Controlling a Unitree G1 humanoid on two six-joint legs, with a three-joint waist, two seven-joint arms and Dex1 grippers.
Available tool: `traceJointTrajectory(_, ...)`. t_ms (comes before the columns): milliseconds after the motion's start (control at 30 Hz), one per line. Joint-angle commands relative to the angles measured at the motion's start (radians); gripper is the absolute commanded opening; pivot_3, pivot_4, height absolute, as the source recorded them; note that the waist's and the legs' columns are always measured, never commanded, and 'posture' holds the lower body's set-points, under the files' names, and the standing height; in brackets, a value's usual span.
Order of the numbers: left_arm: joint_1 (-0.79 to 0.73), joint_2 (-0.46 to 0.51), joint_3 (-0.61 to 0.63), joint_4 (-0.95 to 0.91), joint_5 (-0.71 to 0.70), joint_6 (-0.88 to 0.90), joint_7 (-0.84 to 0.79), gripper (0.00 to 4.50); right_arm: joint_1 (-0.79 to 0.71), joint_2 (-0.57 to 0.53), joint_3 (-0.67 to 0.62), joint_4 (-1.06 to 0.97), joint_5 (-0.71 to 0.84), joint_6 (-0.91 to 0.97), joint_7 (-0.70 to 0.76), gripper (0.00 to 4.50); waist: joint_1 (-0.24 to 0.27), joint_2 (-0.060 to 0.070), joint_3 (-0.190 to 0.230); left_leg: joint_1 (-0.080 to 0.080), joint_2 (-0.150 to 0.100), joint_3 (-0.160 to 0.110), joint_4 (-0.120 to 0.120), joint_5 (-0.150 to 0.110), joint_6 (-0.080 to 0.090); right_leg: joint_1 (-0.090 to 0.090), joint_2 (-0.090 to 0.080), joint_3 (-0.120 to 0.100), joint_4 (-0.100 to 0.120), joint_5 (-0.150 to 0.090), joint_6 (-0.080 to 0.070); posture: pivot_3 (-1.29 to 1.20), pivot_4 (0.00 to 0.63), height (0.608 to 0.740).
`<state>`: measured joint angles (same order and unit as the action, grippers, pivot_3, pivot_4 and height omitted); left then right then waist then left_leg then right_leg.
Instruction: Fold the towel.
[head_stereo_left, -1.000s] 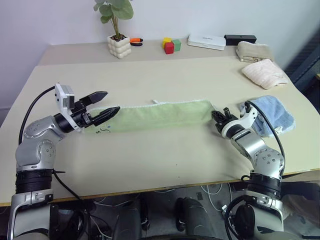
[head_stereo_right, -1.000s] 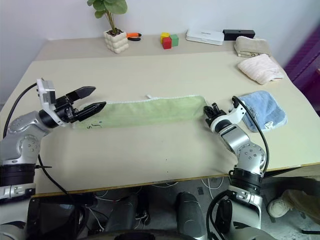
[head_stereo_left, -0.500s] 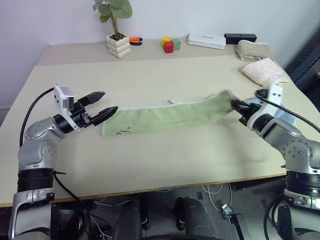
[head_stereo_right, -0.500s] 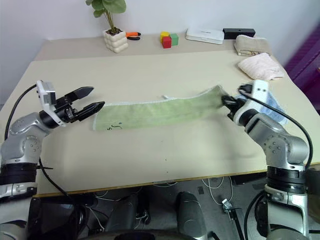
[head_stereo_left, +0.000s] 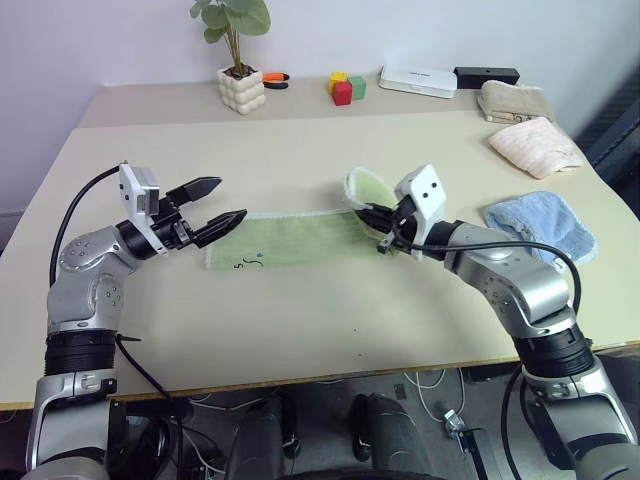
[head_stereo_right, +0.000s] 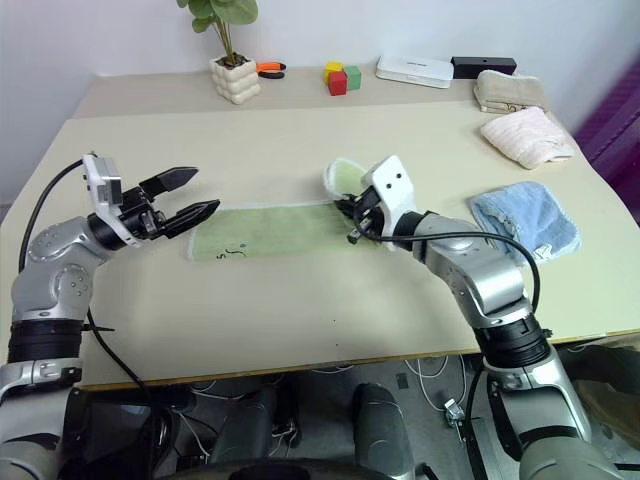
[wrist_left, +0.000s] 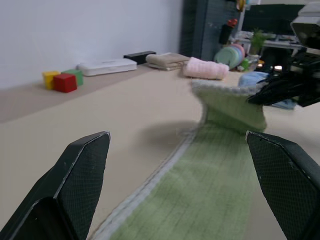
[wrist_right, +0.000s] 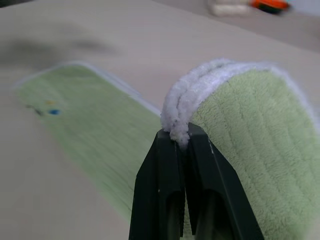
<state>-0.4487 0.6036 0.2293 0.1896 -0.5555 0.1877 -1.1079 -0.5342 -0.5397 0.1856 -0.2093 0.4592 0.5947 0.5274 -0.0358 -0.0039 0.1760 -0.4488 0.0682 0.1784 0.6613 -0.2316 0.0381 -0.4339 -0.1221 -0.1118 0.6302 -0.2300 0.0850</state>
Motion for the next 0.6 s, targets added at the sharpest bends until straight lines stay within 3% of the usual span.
traceJointTrajectory(33, 0.031, 0.012, 0.026, -0.053, -0.01, -0.003, 0.013, 4.5, -0.017, 0.037, 0.03, 0.005, -0.069, -0.07, 0.028, 0.05, -0.002, 0.0, 0.0, 0.0, 0.0, 0.0, 0.0, 0.0, 0.0, 0.0, 0.0, 0.0, 0.0, 0.0, 0.0, 0.0, 0.15, 0.74)
traceJointTrajectory(300, 0.073, 0.014, 0.03, -0.096, -0.016, -0.002, 0.034, 4.5, -0.029, 0.145, 0.114, 0.047, -0.188, -0.124, 0.049, 0.05, -0.002, 0.0, 0.0, 0.0, 0.0, 0.001, 0.0, 0.001, -0.003, -0.001, 0.0, 0.0, 0.0, 0.0, 0.0, 0.0, 0.15, 0.74)
traceJointTrajectory(567, 0.074, 0.01, 0.022, -0.1, -0.015, 0.0, 0.042, 4.5, -0.017, 0.176, 0.162, 0.084, -0.282, -0.171, 0.09, 0.05, -0.003, 0.0, 0.0, 0.0, 0.0, 0.001, 0.0, 0.002, -0.004, -0.001, 0.0, 0.0, 0.0, 0.0, 0.0, 0.0, 0.15, 0.74)
traceJointTrajectory(600, 0.074, 0.01, 0.022, -0.1, -0.014, -0.001, 0.043, 4.5, -0.017, 0.182, 0.16, 0.09, -0.282, -0.168, 0.097, 0.32, -0.004, 0.0, 0.0, 0.0, 0.0, 0.001, 0.0, 0.002, -0.004, -0.001, 0.0, 0.0, 0.0, 0.0, 0.0, 0.0, 0.15, 0.74)
